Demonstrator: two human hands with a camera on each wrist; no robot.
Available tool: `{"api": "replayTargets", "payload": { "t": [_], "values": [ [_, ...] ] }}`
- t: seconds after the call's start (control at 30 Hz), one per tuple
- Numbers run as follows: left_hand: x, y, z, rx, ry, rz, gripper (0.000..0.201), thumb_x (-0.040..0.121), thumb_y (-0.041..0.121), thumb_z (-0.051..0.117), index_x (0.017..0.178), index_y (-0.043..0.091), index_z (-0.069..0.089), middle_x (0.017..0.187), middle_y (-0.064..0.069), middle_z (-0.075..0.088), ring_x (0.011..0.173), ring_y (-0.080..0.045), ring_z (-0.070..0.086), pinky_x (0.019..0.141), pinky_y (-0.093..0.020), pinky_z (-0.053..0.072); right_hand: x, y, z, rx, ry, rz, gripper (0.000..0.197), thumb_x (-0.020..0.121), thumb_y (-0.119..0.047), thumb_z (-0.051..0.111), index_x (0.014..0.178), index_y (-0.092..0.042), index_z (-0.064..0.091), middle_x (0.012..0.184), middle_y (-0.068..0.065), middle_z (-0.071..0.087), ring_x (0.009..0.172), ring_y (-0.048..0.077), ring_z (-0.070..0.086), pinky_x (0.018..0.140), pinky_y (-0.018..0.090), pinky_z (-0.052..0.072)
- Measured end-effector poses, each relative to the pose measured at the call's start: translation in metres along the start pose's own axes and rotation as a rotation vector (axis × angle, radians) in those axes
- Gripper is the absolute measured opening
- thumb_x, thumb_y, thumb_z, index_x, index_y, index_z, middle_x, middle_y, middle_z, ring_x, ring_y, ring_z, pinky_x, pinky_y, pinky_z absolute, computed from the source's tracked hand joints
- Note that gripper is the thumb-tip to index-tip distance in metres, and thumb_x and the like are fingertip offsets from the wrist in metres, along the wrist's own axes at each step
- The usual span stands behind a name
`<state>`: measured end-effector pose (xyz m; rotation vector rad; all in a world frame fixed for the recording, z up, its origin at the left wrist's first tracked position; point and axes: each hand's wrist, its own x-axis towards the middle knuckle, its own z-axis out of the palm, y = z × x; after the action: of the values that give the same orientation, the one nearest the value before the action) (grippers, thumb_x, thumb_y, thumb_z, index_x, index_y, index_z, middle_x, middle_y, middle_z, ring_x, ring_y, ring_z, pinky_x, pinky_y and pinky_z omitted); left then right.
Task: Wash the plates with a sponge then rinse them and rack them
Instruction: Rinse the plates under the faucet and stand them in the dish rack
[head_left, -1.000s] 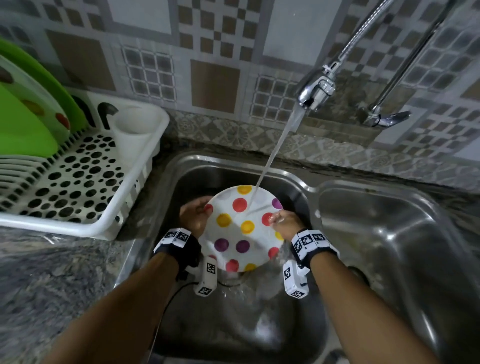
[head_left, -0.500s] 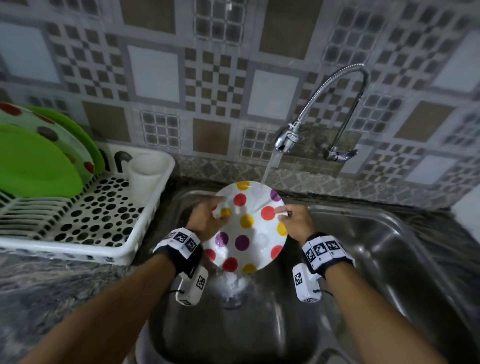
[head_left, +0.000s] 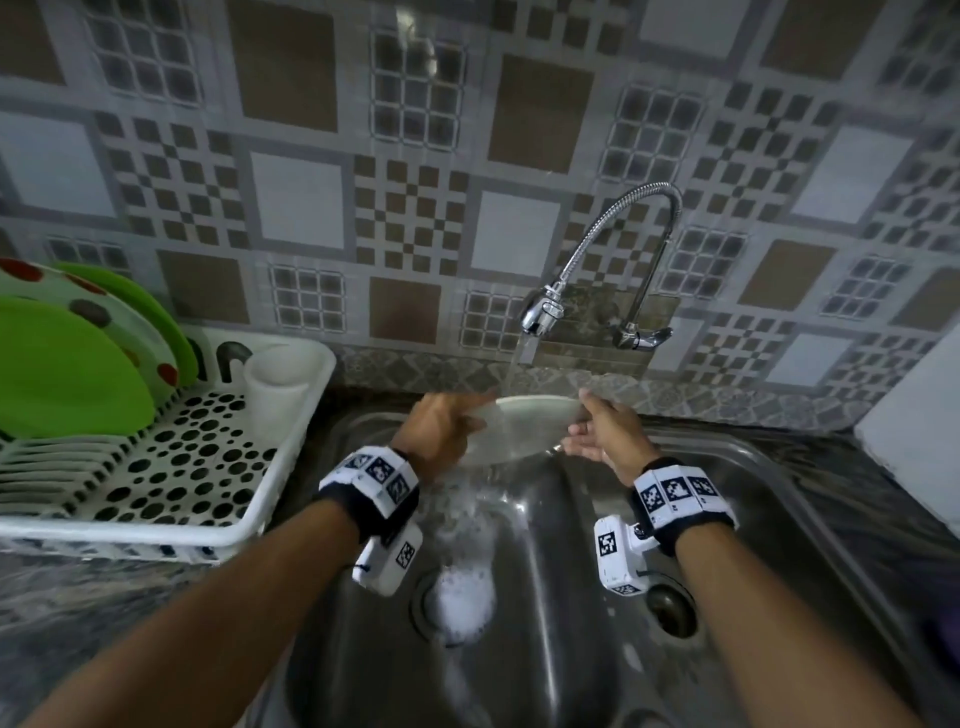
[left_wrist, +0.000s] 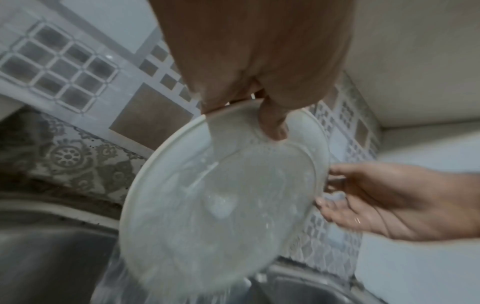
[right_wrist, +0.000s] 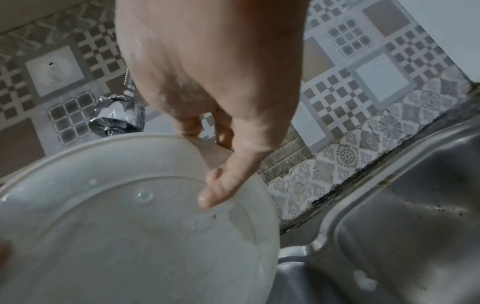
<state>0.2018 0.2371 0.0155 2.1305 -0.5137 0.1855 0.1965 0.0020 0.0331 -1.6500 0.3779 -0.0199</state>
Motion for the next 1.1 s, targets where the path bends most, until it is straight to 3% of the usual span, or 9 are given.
{"api": "replayTargets", "payload": {
  "t": [0.13, 0.3, 0.5, 0.6, 0.73, 0.87, 0.97, 1.03, 1.1],
  "values": [
    [0.032, 0.017, -0.007, -0.240, -0.095, -0.075, 0.042, 0.088, -0.005, 0.056, 0.127, 0.007, 0.056, 0.115, 0.003, 0.057, 0.111, -0.016, 0.056, 0.082, -0.010, 0.045, 0.005, 0.004, -0.008, -0.228, 0.031, -0.112, 0.039, 0.094, -0.048, 0.043, 0.110, -0.018, 0.060, 0.082, 0.004, 0.063, 0.066, 0.015, 0.057, 0.060, 0.032, 0.053],
    [0.054, 0.014, -0.005, -0.249, -0.162, -0.115, 0.045, 0.087, 0.000, 0.060, 0.130, 0.008, 0.052, 0.136, -0.004, 0.052, 0.121, -0.010, 0.046, 0.095, -0.013, 0.035, 0.018, 0.027, -0.032, -0.477, 0.076, -0.159, 0.051, 0.085, -0.061, 0.045, 0.117, -0.025, 0.061, 0.120, 0.005, 0.062, 0.107, 0.023, 0.059, 0.097, 0.041, 0.047],
    [0.054, -0.008, -0.019, -0.428, -0.082, -0.245, 0.046, 0.086, -0.002, 0.061, 0.129, 0.011, 0.055, 0.132, 0.000, 0.055, 0.126, -0.016, 0.047, 0.106, -0.029, 0.037, 0.016, 0.032, -0.028, -0.358, -0.072, -0.143, 0.038, 0.092, -0.038, 0.054, 0.122, -0.014, 0.055, 0.119, 0.009, 0.063, 0.108, 0.028, 0.061, 0.087, 0.055, 0.052],
    [0.052, -0.022, -0.035, -0.285, -0.076, -0.263, 0.046, 0.088, 0.001, 0.060, 0.132, 0.012, 0.052, 0.133, -0.002, 0.054, 0.124, -0.015, 0.047, 0.105, -0.027, 0.036, 0.022, 0.033, -0.014, -0.327, -0.099, -0.219, 0.043, 0.086, -0.034, 0.064, 0.125, -0.020, 0.055, 0.122, 0.011, 0.062, 0.111, 0.029, 0.060, 0.086, 0.057, 0.052],
    [0.049, -0.036, -0.057, -0.231, 0.019, -0.296, 0.043, 0.089, 0.001, 0.057, 0.130, 0.013, 0.054, 0.115, 0.002, 0.060, 0.105, -0.013, 0.056, 0.096, -0.033, 0.047, 0.019, 0.017, 0.015, -0.268, -0.186, -0.286, 0.052, 0.088, -0.020, 0.063, 0.137, -0.026, 0.044, 0.114, 0.004, 0.067, 0.095, 0.014, 0.066, 0.084, 0.042, 0.056],
    [0.043, -0.053, -0.072, -0.165, 0.084, -0.300, 0.042, 0.089, 0.000, 0.052, 0.127, 0.016, 0.058, 0.111, -0.002, 0.064, 0.102, -0.015, 0.057, 0.096, -0.033, 0.048, 0.020, 0.003, 0.041, -0.326, -0.244, -0.388, 0.054, 0.088, -0.016, 0.062, 0.138, -0.016, 0.042, 0.128, -0.001, 0.058, 0.109, 0.011, 0.061, 0.094, 0.030, 0.050],
    [0.041, -0.064, -0.077, -0.011, 0.125, -0.304, 0.040, 0.090, 0.005, 0.048, 0.127, 0.019, 0.057, 0.113, -0.002, 0.062, 0.101, -0.014, 0.055, 0.087, -0.024, 0.043, 0.023, -0.006, 0.058, -0.309, -0.209, -0.439, 0.051, 0.086, -0.014, 0.065, 0.134, -0.008, 0.048, 0.107, -0.005, 0.064, 0.092, 0.004, 0.062, 0.078, 0.011, 0.048],
    [0.042, -0.067, -0.075, 0.090, 0.159, -0.305, 0.039, 0.089, 0.018, 0.046, 0.127, 0.023, 0.056, 0.117, -0.005, 0.063, 0.105, -0.022, 0.057, 0.084, -0.023, 0.039, 0.024, -0.010, 0.066, -0.284, -0.207, -0.478, 0.047, 0.085, -0.009, 0.066, 0.130, -0.012, 0.053, 0.093, -0.013, 0.066, 0.078, -0.007, 0.062, 0.071, 0.008, 0.048],
    [0.041, -0.066, -0.068, 0.093, 0.177, -0.333, 0.041, 0.088, 0.024, 0.044, 0.129, 0.021, 0.052, 0.123, -0.014, 0.061, 0.113, -0.033, 0.057, 0.090, -0.032, 0.044, 0.025, -0.011, 0.072, -0.246, -0.208, -0.498, 0.043, 0.085, -0.008, 0.066, 0.126, -0.016, 0.057, 0.102, -0.014, 0.067, 0.086, -0.010, 0.063, 0.077, 0.012, 0.051]
  ]
}}
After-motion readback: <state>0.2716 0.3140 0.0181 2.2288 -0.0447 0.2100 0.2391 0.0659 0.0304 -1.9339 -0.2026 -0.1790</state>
